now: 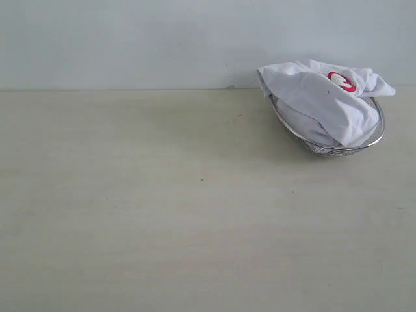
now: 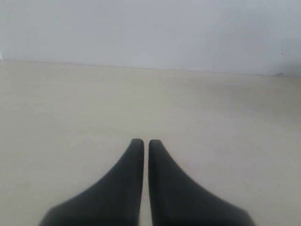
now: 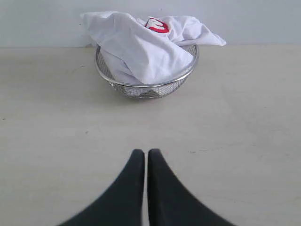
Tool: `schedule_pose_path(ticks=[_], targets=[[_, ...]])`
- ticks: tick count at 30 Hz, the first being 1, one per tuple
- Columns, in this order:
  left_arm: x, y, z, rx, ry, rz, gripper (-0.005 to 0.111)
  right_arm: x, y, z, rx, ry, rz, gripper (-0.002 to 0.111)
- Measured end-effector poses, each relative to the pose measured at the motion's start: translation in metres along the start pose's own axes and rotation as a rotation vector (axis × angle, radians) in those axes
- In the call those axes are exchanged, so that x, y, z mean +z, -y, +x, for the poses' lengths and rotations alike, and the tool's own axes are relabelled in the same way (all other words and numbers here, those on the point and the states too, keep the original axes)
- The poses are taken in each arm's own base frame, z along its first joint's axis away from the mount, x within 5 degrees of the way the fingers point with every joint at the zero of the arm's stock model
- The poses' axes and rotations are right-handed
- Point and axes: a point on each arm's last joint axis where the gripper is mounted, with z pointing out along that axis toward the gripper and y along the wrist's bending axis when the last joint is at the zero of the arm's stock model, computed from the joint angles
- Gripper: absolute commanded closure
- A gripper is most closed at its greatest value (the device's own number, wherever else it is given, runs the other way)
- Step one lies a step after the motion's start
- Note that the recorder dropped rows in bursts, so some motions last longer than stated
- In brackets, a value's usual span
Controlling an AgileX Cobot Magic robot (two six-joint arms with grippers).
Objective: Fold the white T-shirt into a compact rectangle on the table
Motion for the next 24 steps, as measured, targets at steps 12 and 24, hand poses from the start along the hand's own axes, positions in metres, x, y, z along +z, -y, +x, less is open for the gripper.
schedule_pose_path(ticks=[12,24], targets=[[0.0,0.0,0.0,0.0,0.0,0.0,0.102,0.0,0.0,0.0,0.0,0.0,0.0,0.109],[0.0,0.0,0.0,0.0,0.0,0.0,0.102,-0.004,0.0,-0.026,-0.214,0.29,0.036,0.109]])
